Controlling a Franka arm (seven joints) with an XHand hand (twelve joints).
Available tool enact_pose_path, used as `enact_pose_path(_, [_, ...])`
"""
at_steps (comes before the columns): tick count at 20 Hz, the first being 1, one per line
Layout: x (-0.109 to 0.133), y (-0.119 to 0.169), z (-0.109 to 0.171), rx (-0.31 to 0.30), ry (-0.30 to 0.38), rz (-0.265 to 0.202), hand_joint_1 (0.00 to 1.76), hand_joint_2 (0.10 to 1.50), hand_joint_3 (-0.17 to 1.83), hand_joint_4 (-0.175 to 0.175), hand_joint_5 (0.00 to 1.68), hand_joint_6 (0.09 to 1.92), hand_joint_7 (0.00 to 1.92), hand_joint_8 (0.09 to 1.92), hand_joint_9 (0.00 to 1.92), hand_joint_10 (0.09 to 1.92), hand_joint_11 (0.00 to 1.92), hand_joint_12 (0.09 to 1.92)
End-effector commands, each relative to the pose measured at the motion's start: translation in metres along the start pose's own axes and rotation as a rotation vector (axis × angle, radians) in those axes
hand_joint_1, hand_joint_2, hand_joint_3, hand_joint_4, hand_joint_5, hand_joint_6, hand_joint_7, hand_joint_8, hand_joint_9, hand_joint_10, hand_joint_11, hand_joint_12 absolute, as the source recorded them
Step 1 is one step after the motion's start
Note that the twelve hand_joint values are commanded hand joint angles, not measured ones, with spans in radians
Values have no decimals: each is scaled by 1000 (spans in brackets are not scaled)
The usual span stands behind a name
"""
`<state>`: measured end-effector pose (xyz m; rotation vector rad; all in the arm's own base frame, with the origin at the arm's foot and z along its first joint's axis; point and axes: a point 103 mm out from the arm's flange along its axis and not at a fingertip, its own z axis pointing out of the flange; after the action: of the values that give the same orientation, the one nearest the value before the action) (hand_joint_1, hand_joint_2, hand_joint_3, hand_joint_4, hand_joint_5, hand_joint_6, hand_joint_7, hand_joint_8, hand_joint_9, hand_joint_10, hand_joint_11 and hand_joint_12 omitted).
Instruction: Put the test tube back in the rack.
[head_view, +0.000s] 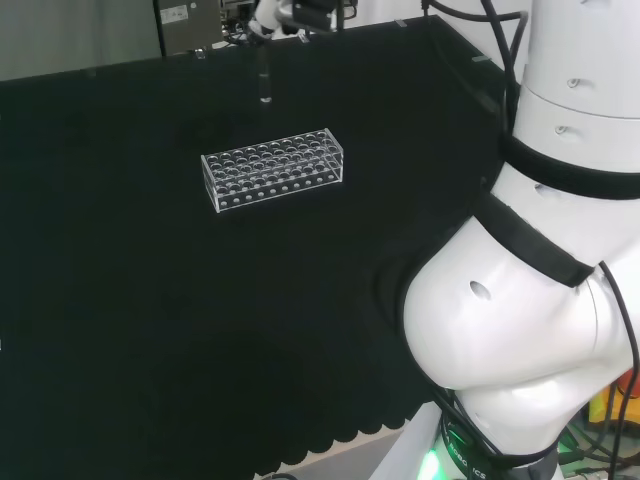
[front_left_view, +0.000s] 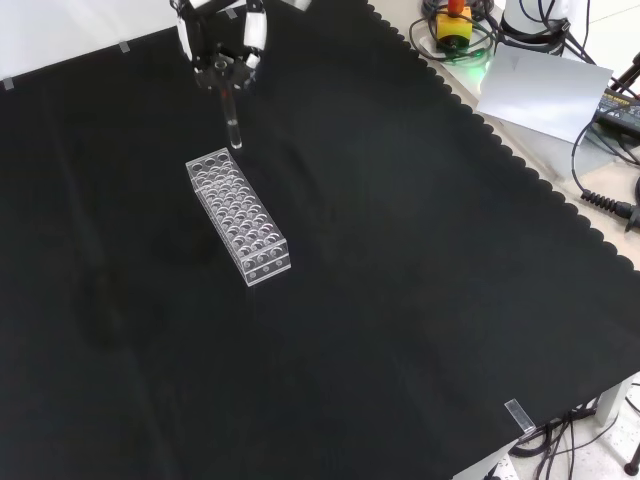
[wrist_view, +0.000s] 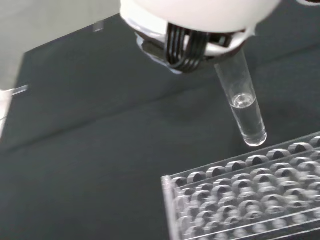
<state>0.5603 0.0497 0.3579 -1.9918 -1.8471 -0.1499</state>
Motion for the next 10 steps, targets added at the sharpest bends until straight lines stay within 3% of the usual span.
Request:
enact_pose_path(1, [41, 4, 16, 50, 7, -85, 1324, 774, 438, -175, 1332, 168, 1314, 805, 1570, 668, 1161, 889])
enact_pose_path(10, [29, 18, 32, 70, 16, -47, 1324, 775, 438, -175, 1333, 164, 1314, 804, 1569, 668, 1161, 889])
